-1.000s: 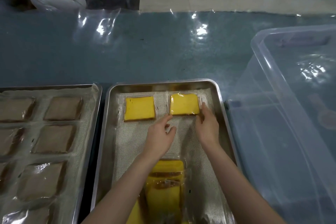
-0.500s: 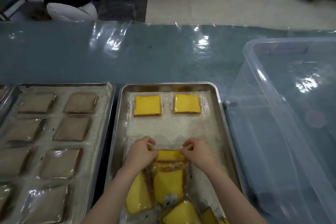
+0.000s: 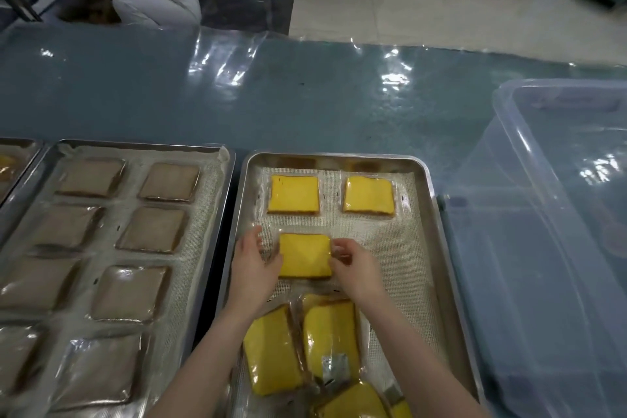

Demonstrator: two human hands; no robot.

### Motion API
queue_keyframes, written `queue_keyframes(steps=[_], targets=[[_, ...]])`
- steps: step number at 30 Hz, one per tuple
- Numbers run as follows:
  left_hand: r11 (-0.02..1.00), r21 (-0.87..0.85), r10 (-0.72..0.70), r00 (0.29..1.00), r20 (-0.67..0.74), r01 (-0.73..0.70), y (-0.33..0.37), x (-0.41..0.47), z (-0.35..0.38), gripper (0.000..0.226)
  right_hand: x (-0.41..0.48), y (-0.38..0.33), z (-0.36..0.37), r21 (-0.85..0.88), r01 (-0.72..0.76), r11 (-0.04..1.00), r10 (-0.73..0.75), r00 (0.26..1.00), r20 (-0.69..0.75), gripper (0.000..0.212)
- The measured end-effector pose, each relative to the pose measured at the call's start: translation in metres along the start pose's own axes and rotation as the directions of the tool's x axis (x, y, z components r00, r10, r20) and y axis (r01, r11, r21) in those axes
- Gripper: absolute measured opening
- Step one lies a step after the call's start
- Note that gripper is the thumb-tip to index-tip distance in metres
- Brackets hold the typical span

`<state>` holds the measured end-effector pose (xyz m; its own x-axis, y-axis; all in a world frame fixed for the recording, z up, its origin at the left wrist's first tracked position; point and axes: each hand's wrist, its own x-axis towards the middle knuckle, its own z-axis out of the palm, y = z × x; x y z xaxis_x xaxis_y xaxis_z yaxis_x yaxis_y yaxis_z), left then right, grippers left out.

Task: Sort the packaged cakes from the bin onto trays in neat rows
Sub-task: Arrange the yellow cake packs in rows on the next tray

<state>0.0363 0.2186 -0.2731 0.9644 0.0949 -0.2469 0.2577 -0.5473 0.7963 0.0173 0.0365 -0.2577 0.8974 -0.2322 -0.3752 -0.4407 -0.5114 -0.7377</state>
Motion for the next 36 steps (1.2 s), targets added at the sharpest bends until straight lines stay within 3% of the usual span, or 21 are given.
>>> queue_keyframes(steps=[4,8,13,16,19,22,24,27,32,34,36], targets=[[0.995,0.051,0.082,0.997,0.014,-0.082,-0.007,-0.011,0.003,0.034,-0.002,-0.002,0.008,-0.046,0.081,0.996,-0.082,0.996,-0.016,0.039],[0.994,0.035,0.102,0.991,-0.084,-0.100,-0.011,-0.015,-0.002,0.036,0.001,-0.005,0.011,0.042,0.115,0.992,-0.118,0.990,0.075,0.046],[0.971,0.141,0.191,0.981,0.013,-0.191,-0.017,-0.015,-0.004,0.042,0.003,-0.007,0.009,-0.035,0.142,0.989,-0.132,0.970,0.206,0.056],[0.965,0.163,0.212,0.977,-0.015,-0.207,-0.015,-0.018,-0.003,0.050,0.001,-0.003,0.001,-0.034,0.089,0.995,-0.082,0.979,0.187,0.053],[0.951,0.180,0.268,0.961,-0.075,-0.251,-0.012,-0.030,-0.003,0.044,-0.010,0.007,-0.015,-0.186,0.111,0.976,-0.080,0.983,0.167,0.051],[0.940,0.132,0.314,0.949,0.032,-0.316,-0.007,-0.045,0.001,0.025,-0.026,0.022,-0.028,-0.358,0.200,0.912,-0.089,0.949,0.304,0.042],[0.931,0.134,0.319,0.936,0.151,-0.340,-0.004,-0.054,0.007,0.018,-0.035,0.031,-0.033,-0.396,0.229,0.889,-0.104,0.944,0.314,0.034],[0.935,0.115,0.311,0.932,0.189,-0.335,0.002,-0.063,0.015,0.027,-0.045,0.034,-0.041,-0.275,0.171,0.946,-0.115,0.971,0.209,0.028],[0.963,-0.107,0.251,0.968,0.008,-0.249,0.034,-0.070,0.014,0.030,-0.058,0.016,-0.069,0.138,0.111,0.984,-0.106,0.993,-0.046,0.028],[0.955,-0.240,0.190,0.980,0.051,-0.173,0.050,-0.073,0.014,0.021,-0.063,0.006,-0.076,0.253,0.148,0.956,-0.114,0.983,-0.144,0.035],[0.880,-0.475,0.105,0.975,0.198,0.002,0.066,-0.078,0.015,0.019,-0.068,-0.001,-0.077,0.270,0.222,0.937,-0.177,0.968,-0.180,0.037]])
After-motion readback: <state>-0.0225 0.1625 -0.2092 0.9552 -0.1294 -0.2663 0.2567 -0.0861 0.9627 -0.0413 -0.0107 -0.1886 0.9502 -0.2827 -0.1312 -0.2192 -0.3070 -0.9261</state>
